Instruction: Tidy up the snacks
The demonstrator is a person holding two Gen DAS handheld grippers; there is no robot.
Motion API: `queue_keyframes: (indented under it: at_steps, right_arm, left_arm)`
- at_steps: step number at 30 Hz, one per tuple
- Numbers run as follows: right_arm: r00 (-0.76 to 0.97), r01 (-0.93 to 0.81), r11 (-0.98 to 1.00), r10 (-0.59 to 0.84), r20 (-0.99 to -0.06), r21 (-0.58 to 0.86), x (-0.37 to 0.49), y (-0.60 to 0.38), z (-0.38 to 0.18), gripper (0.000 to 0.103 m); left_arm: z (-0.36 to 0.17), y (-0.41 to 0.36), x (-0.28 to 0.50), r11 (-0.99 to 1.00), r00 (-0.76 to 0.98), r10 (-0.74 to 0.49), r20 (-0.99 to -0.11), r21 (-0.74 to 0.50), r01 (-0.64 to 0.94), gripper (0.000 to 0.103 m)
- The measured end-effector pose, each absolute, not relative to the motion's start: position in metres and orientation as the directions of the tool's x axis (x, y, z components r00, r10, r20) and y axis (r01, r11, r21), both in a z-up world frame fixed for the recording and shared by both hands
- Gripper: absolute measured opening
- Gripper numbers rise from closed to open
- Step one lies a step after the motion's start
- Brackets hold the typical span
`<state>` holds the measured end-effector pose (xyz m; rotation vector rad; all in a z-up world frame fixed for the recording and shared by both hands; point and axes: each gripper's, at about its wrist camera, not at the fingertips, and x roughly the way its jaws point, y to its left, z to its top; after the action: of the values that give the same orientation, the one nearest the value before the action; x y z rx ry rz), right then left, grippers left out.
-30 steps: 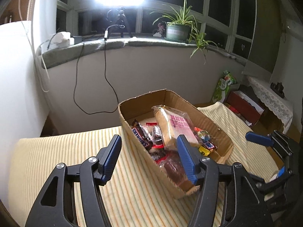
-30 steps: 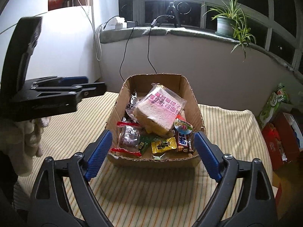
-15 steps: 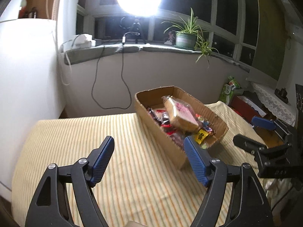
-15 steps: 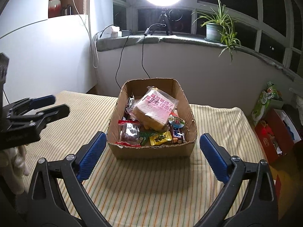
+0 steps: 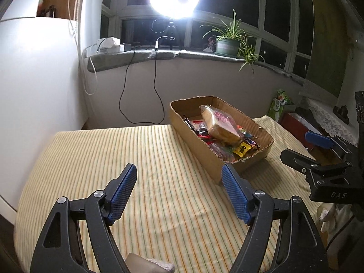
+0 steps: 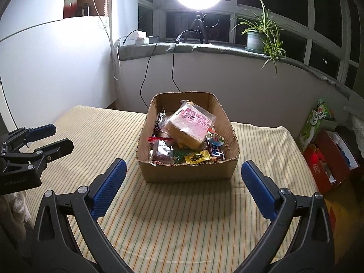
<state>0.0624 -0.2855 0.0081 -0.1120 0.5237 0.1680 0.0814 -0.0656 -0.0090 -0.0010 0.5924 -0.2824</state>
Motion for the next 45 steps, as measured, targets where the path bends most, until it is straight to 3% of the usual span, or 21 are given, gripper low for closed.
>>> queue_keyframes:
  at_steps: [45]
  right_arm:
    - [0.84,-0.194,0.98,0.139,-0.525,-0.051,0.059,-0.286,-0.004,0.103]
  left_arm:
    - [-0.011,-0.067,0.074,0.962,0.794,-0.263,-0.547,-0.084,0.261,0.077]
